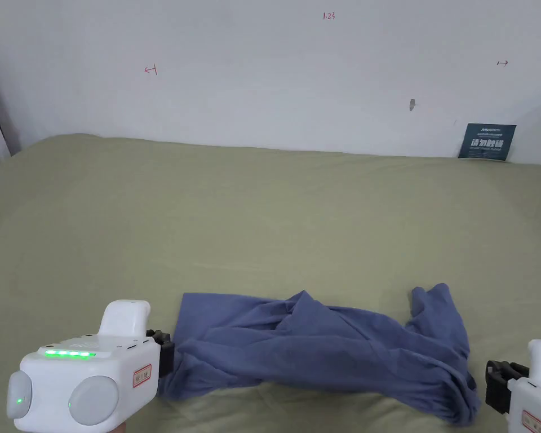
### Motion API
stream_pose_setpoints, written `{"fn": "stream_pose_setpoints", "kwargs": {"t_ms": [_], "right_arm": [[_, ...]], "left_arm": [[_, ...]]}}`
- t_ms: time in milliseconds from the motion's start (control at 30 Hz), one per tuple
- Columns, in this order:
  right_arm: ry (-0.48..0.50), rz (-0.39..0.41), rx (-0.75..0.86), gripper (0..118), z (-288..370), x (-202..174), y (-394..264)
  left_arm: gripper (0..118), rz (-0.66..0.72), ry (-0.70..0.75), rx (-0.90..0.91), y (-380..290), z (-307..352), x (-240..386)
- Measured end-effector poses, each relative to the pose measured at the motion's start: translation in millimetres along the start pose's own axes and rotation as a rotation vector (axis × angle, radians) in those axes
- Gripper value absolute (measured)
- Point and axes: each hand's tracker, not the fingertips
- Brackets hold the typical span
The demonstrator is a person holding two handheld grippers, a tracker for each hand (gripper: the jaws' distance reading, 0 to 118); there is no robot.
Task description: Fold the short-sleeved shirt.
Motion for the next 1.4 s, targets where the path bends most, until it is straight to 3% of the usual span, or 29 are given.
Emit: {"fn": "stream_pose_setpoints", "kwargs": {"t_ms": [267,567,600,633,667,700,767,900,933,1000,1200,1233,1267,1300,1333,1367,1400], "right_arm": [[0.005,0.003,0.011,0,-16,0,16],[-0.002,0.04,-0.038,0,-65,2,36],[-0.003,0.043,-0.05,0,-72,3,37],[-0.01,0.045,-0.052,0,-77,4,38],[-0.01,0.048,-0.058,0,-81,5,39],[0.0,0.055,-0.075,0,-87,7,40],[-0.009,0.073,-0.09,0,-98,7,42],[-0.012,0.091,-0.128,0,-119,12,48],[-0.009,0.089,-0.14,0,-124,14,51],[-0.015,0.093,-0.165,0,-136,17,58],[-0.033,0.092,-0.233,0,-177,31,92],[-0.017,0.072,-0.284,6,-186,33,97],[0.005,0.048,-0.336,35,-195,37,101],[0.019,0.022,-0.384,101,-206,42,102],[0.007,0.012,-0.423,117,-217,46,100],[0.0,0.002,-0.361,108,-225,50,98],[-0.037,0.026,-0.413,104,-235,52,93]], "left_arm": [[0,0.028,-0.001,-0.004,37,-25,-9],[1,0.028,0.0,-0.234,110,-158,-29],[17,0.021,0.01,-0.266,115,-174,-31],[49,0.002,-0.011,-0.32,117,-188,-32],[93,-0.007,-0.017,-0.347,117,-200,-33],[118,-0.021,-0.008,-0.373,115,-215,-34],[107,-0.054,0.096,-0.353,114,-231,-33],[77,-0.078,0.042,-0.399,108,-238,-26],[60,-0.155,0.082,-0.385,109,-232,-27],[0,-0.162,0.041,-0.376,108,-221,-24],[0,-0.144,0.008,-0.366,106,-205,-13],[0,-0.124,0.001,-0.368,107,-210,-16],[0,-0.108,-0.003,-0.369,106,-211,-16],[0,-0.103,-0.008,-0.373,103,-211,-16],[0,-0.11,-0.006,-0.372,100,-211,-14],[0,-0.114,-0.005,-0.371,102,-213,-15],[0,-0.119,-0.002,-0.37,100,-213,-13]]}}
